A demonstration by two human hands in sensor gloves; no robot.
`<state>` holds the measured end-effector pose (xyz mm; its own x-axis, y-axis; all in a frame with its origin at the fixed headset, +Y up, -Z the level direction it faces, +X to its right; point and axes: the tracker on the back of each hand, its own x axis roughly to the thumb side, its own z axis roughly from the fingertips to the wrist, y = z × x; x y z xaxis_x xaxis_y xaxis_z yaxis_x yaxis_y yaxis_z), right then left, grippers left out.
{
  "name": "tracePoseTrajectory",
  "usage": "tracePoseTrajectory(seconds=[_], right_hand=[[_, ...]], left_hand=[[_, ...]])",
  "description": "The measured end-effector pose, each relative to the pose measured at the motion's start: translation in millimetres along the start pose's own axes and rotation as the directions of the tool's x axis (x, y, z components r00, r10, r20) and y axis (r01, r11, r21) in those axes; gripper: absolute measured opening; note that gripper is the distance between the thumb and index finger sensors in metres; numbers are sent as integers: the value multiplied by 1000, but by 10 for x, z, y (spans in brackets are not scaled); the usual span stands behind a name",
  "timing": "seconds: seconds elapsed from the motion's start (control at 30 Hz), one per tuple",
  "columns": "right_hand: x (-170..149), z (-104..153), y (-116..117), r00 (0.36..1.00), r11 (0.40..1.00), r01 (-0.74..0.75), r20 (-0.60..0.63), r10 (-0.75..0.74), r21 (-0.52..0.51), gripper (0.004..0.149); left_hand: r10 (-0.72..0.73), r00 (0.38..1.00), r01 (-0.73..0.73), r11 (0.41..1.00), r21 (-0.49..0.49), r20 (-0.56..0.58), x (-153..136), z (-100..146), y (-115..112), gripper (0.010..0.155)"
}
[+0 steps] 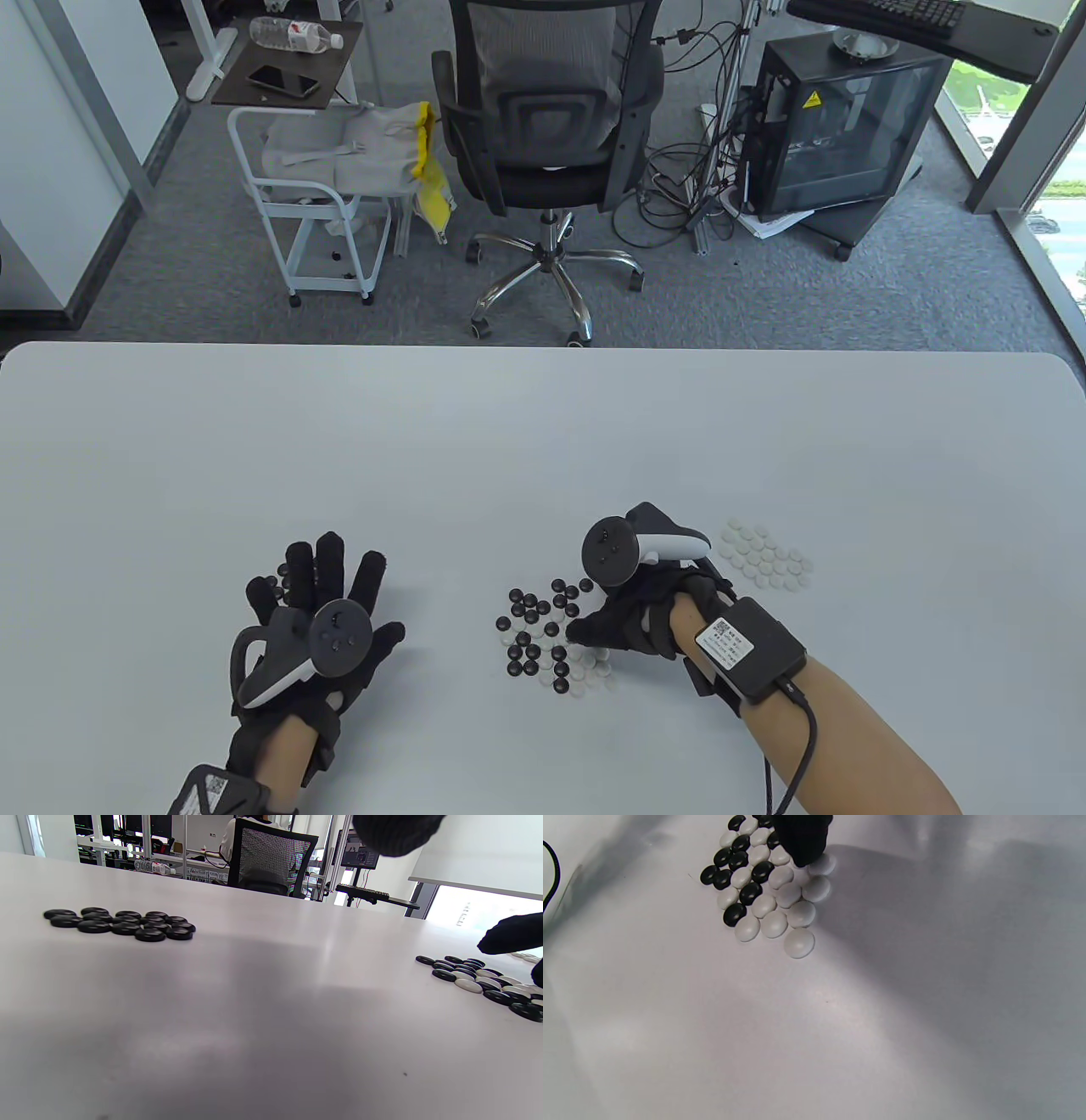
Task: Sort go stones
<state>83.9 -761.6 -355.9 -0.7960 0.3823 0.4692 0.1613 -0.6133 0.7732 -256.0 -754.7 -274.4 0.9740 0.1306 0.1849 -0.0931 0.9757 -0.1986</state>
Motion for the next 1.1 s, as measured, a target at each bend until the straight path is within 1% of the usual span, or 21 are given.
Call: tracePoseTrajectory(seconds=[0.07, 0.13, 0.27, 0.33, 0.47, 0.53, 0.63, 0.8, 1.1], right_hand=[[-46, 14, -9, 1000, 1000, 16, -3, -16, -6, 70], [-138, 56, -54, 999, 999, 9, -53, -10, -31, 70], [-450, 164, -171, 986, 995, 63, -152, -74, -75, 70], [-634, 245, -224, 971, 991, 71, -220, -95, -114, 70], [-905, 370, -248, 944, 976, 137, -276, -181, -172, 69], [-1003, 430, -251, 932, 972, 140, -307, -194, -191, 70], [-1123, 510, -240, 918, 970, 123, -348, -191, -209, 69], [-1275, 601, -213, 900, 957, 147, -368, -235, -251, 70], [-1373, 645, -205, 883, 942, 164, -383, -272, -292, 70]], left_hand=[[4, 1000, -4, 1000, 1, -1, -4, 0, 2, 80], [7, 1000, -7, 1000, 2, 0, -7, -1, 2, 80], [6, 1000, -6, 1000, 0, 1, -3, -5, -1, 80], [4, 1000, -4, 1000, 0, 2, 0, -3, -1, 80], [6, 1000, -6, 1000, 1, 0, -3, -5, -4, 80], [5, 1000, -5, 1000, -3, -3, -1, -4, -7, 80], [2, 1000, -2, 1000, -2, -2, 3, -1, -6, 80], [-1, 1000, 1, 1000, -1, -1, 3, -2, -8, 80], [-1, 1000, 1, 1000, -1, -1, 3, -1, -7, 80]])
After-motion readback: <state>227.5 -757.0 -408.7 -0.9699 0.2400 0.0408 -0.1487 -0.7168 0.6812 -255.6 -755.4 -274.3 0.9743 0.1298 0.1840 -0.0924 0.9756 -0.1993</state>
